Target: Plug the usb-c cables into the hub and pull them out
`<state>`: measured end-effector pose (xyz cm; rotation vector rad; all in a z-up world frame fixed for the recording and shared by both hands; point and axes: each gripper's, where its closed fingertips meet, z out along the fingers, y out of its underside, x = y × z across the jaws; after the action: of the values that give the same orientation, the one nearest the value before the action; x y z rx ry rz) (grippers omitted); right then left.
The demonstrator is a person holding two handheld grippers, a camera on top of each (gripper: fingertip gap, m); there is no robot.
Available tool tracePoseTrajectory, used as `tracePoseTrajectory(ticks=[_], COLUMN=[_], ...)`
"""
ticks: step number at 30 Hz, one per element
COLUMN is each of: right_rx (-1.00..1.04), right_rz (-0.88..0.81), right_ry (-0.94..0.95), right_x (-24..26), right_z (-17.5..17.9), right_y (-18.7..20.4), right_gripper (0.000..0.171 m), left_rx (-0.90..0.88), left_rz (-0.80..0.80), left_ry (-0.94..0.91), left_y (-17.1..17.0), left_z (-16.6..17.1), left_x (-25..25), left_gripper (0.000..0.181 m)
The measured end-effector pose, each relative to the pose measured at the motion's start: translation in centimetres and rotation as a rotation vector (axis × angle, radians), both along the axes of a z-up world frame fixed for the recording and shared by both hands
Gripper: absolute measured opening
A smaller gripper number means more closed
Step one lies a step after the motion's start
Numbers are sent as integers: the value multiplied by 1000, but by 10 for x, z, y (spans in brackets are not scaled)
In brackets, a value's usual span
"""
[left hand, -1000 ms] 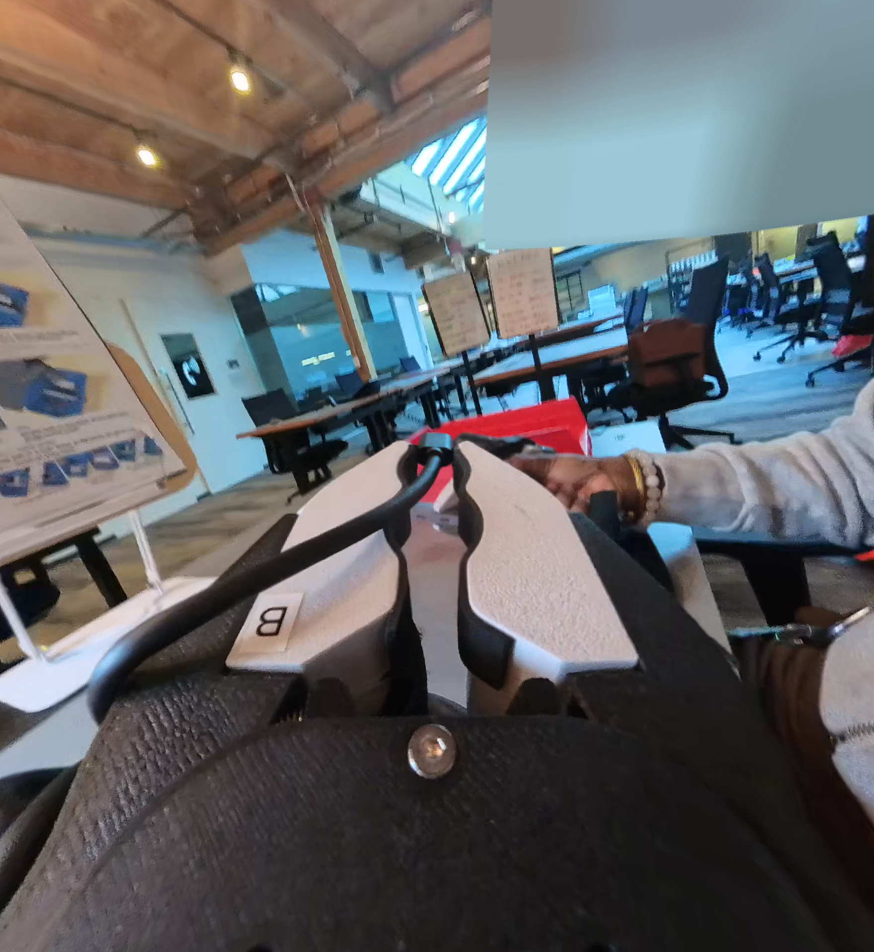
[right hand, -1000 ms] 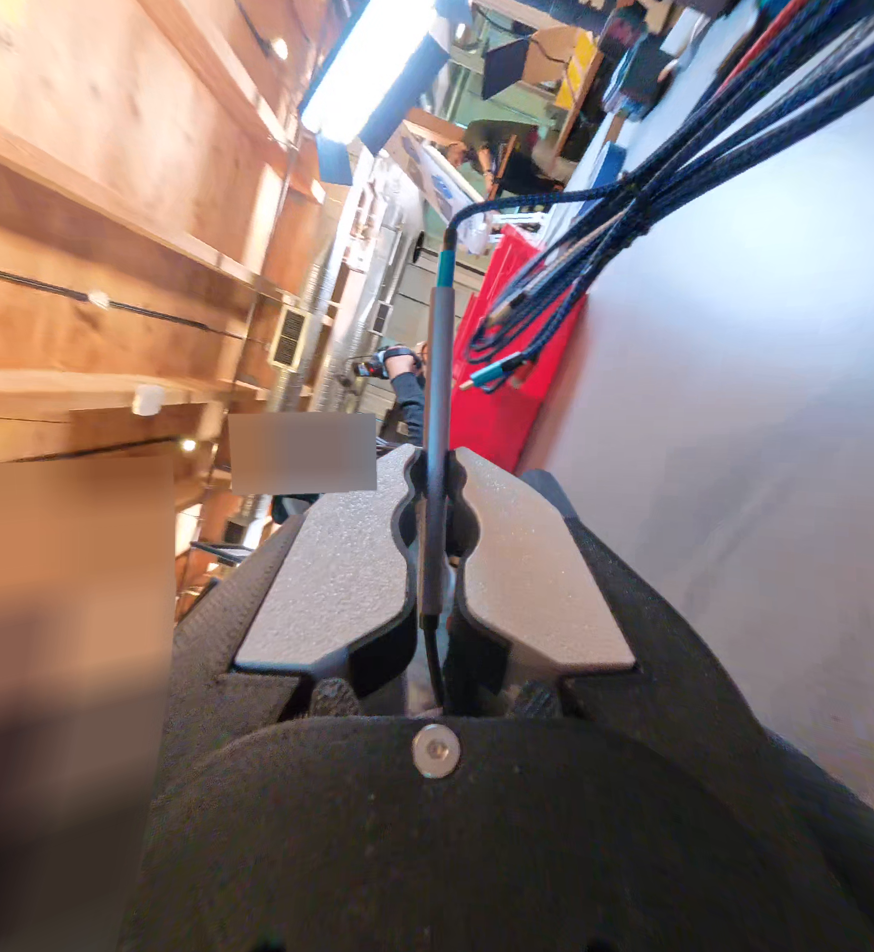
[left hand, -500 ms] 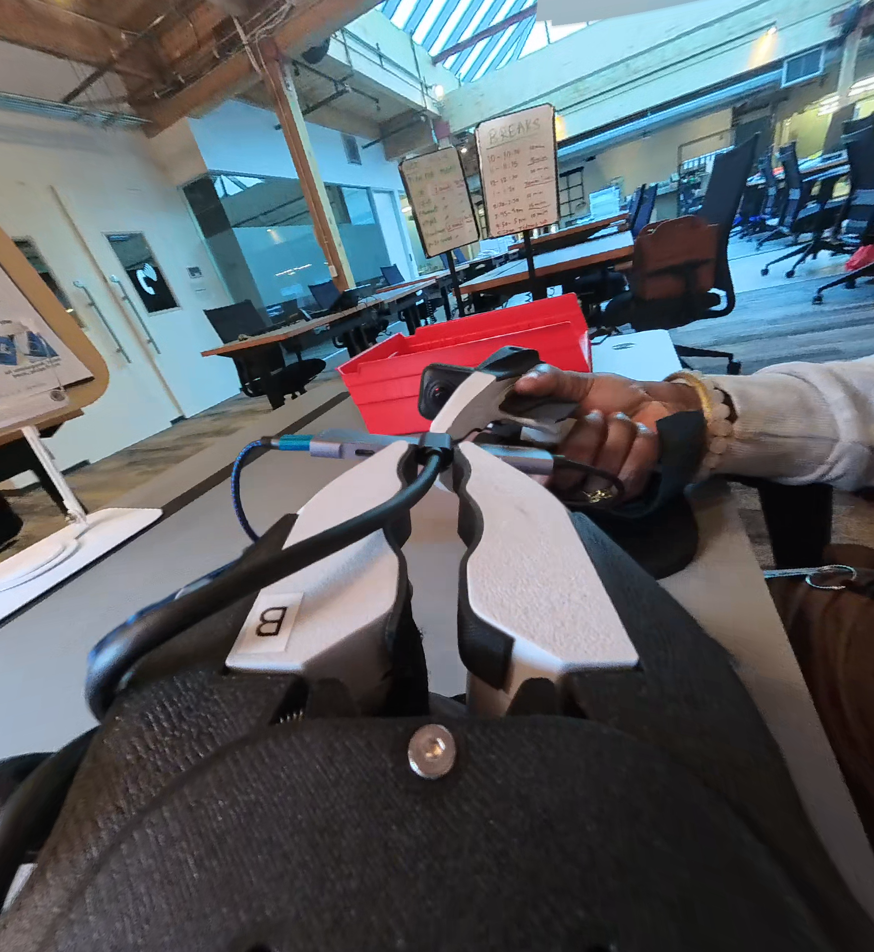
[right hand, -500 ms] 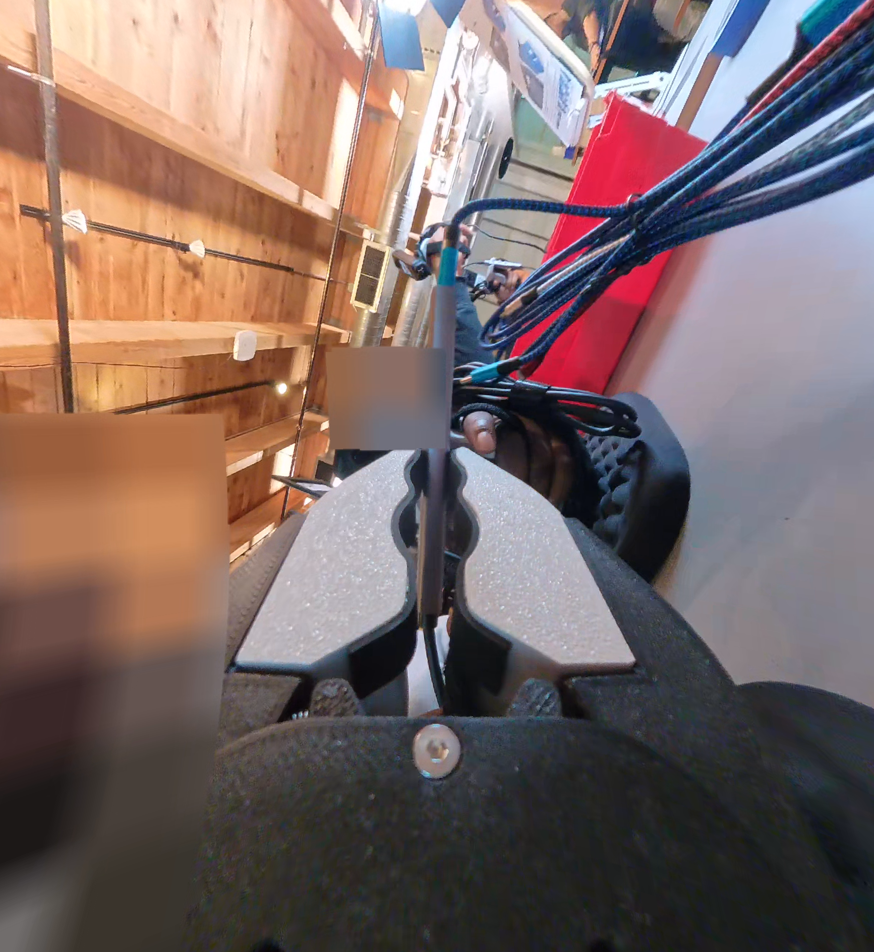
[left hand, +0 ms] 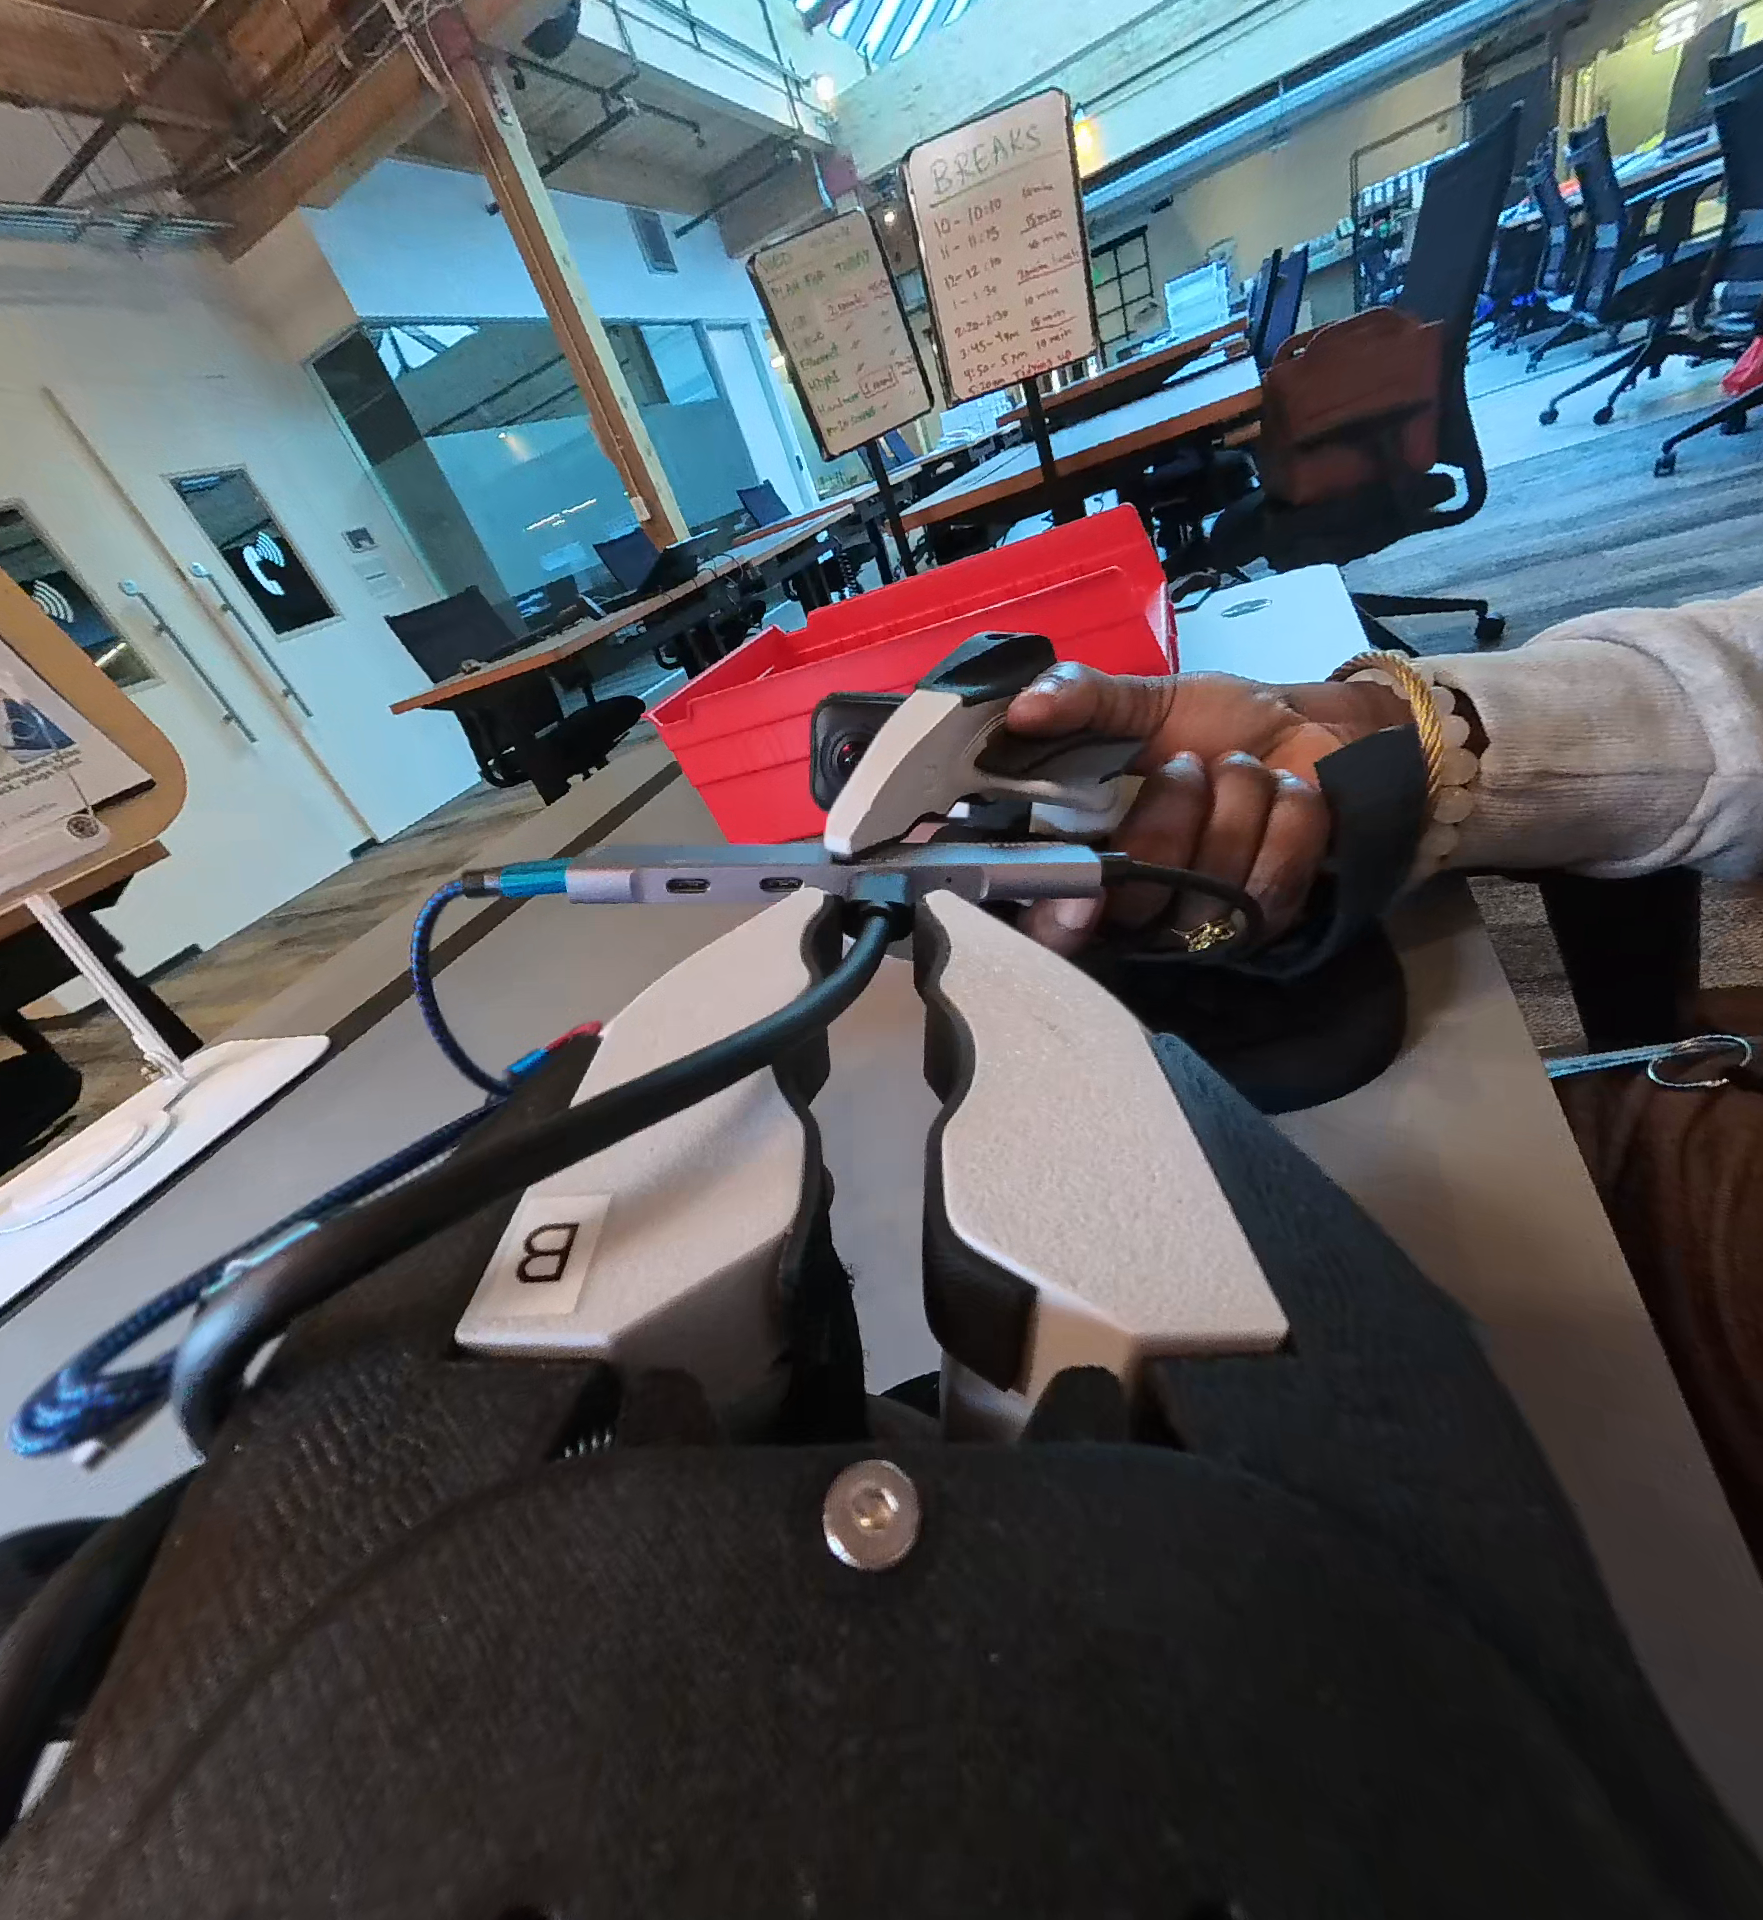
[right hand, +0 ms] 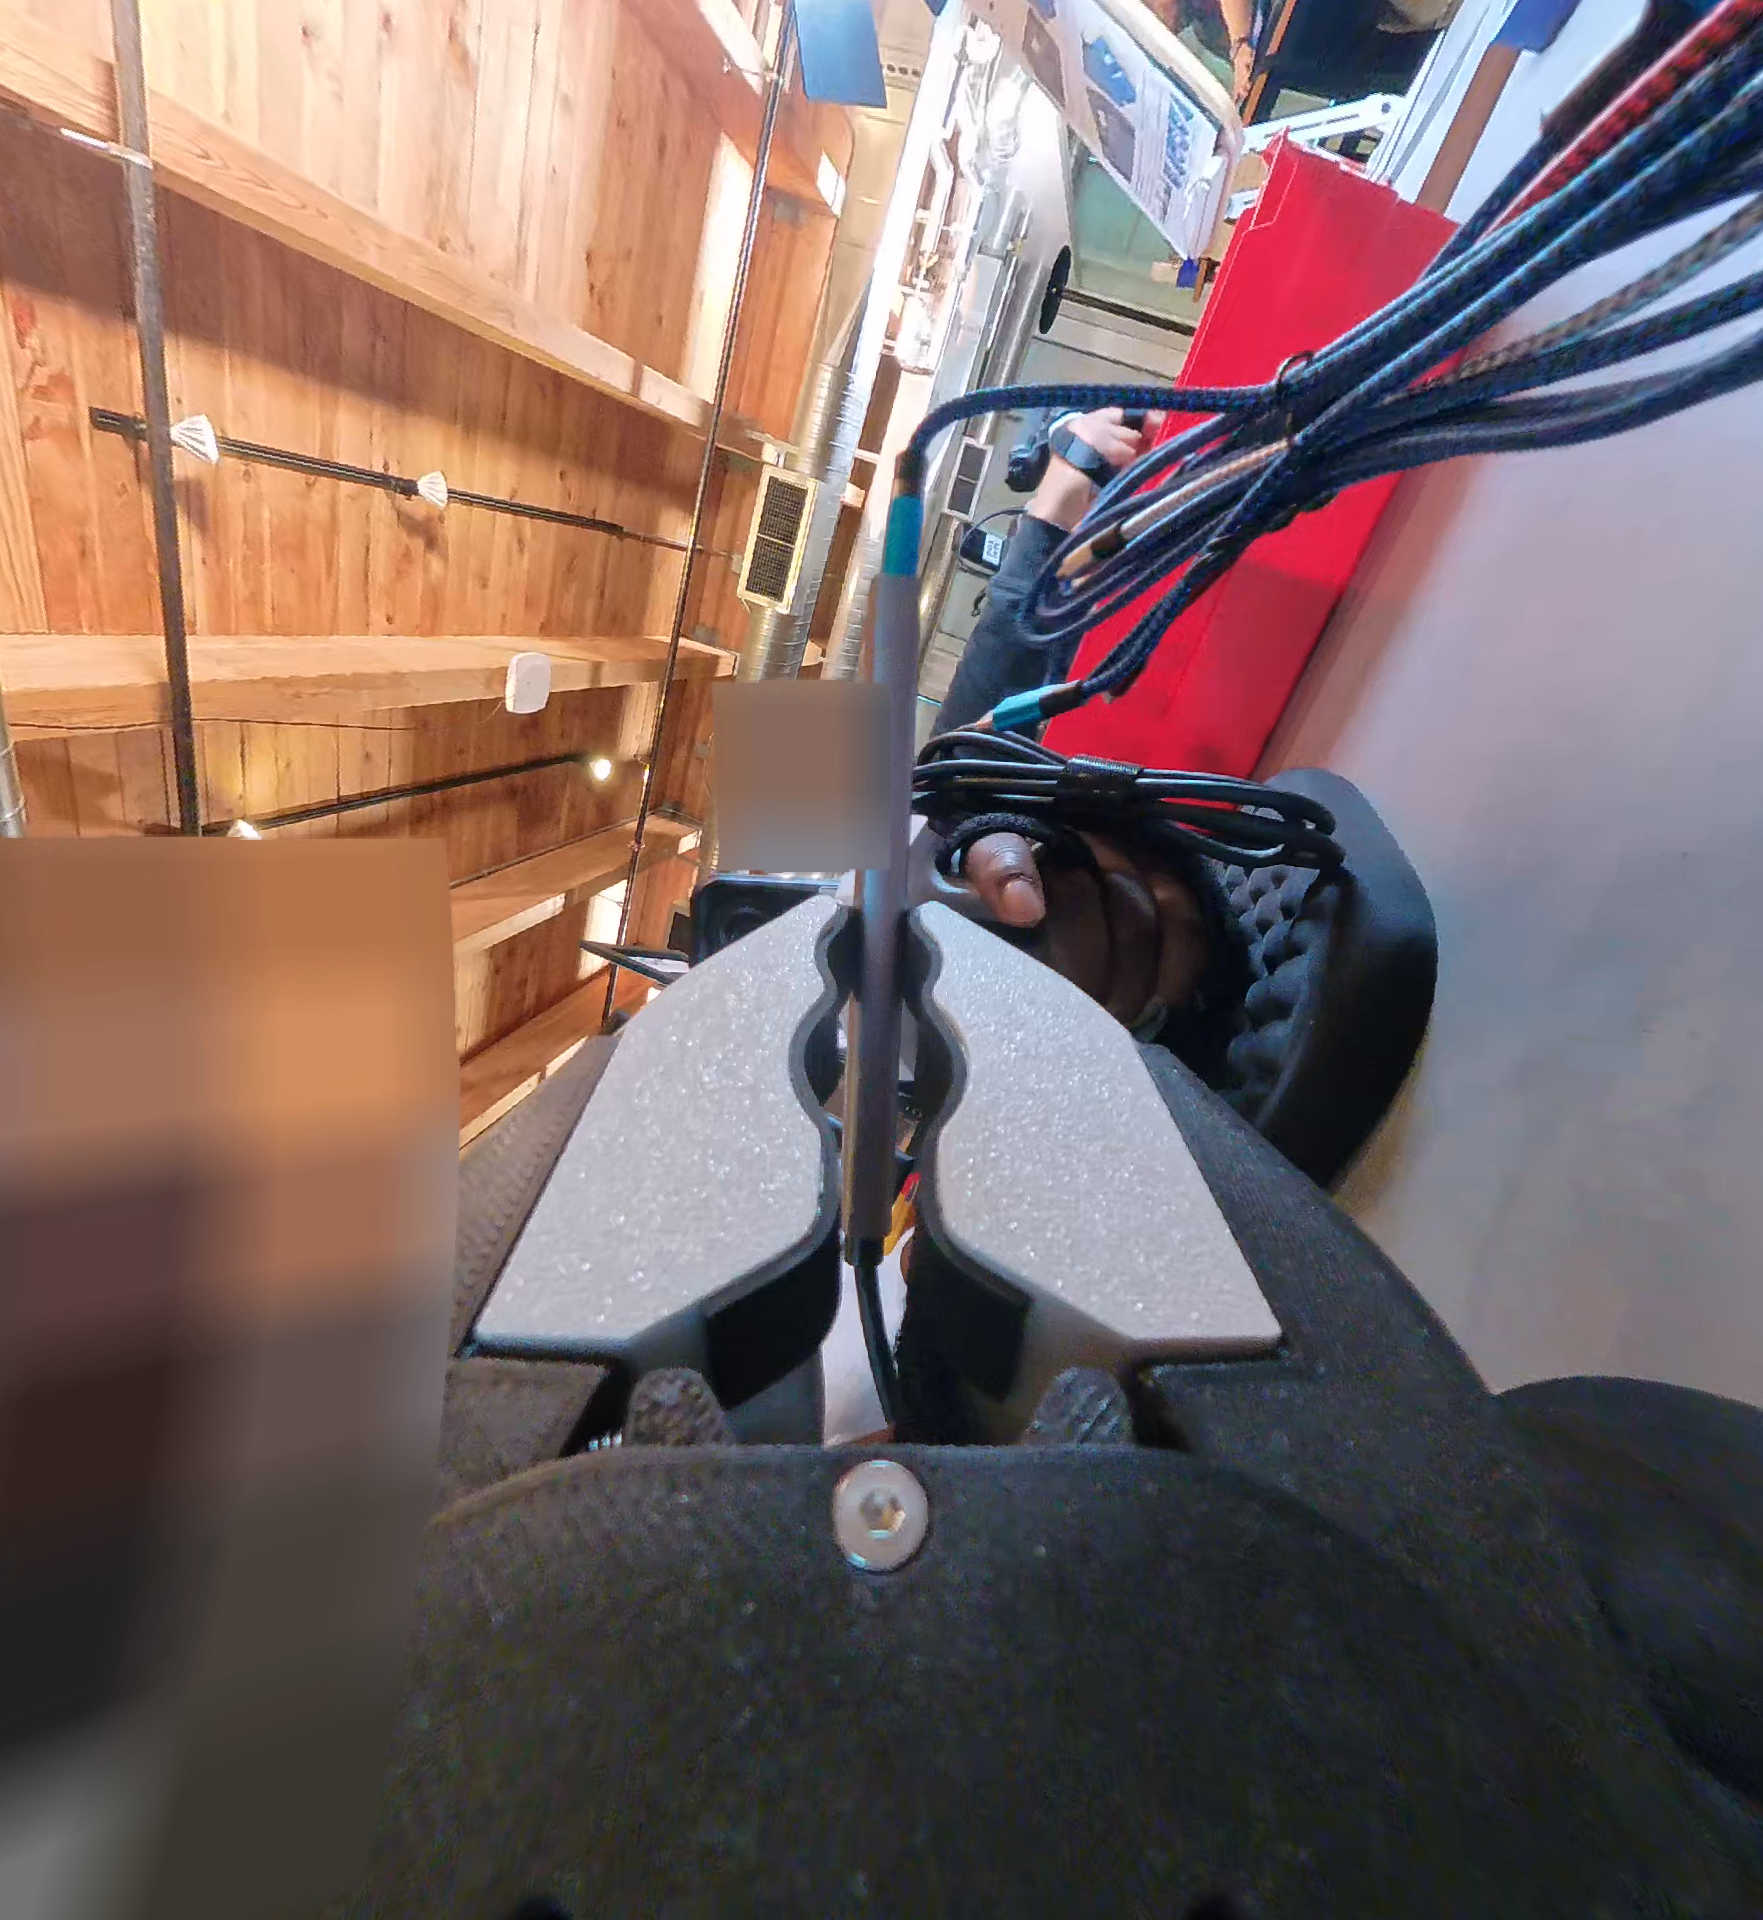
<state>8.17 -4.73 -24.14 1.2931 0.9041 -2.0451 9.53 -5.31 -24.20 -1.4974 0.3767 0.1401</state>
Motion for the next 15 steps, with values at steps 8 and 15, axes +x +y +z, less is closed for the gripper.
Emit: tracePoseTrajectory(ticks=[8, 15], right_rx=[13, 29], right_rz=[-14, -47], right_ry=[2, 26], right_x=[0, -1], right_z=[-1, 2], right_y=[0, -4], right_gripper=[8, 9], left_rx=[-5, 14], left_rz=[22, 31], left_ry=[7, 10], left_y=[1, 0], left_z=[-1, 1], left_x=[-2, -2], left_gripper=[14, 14])
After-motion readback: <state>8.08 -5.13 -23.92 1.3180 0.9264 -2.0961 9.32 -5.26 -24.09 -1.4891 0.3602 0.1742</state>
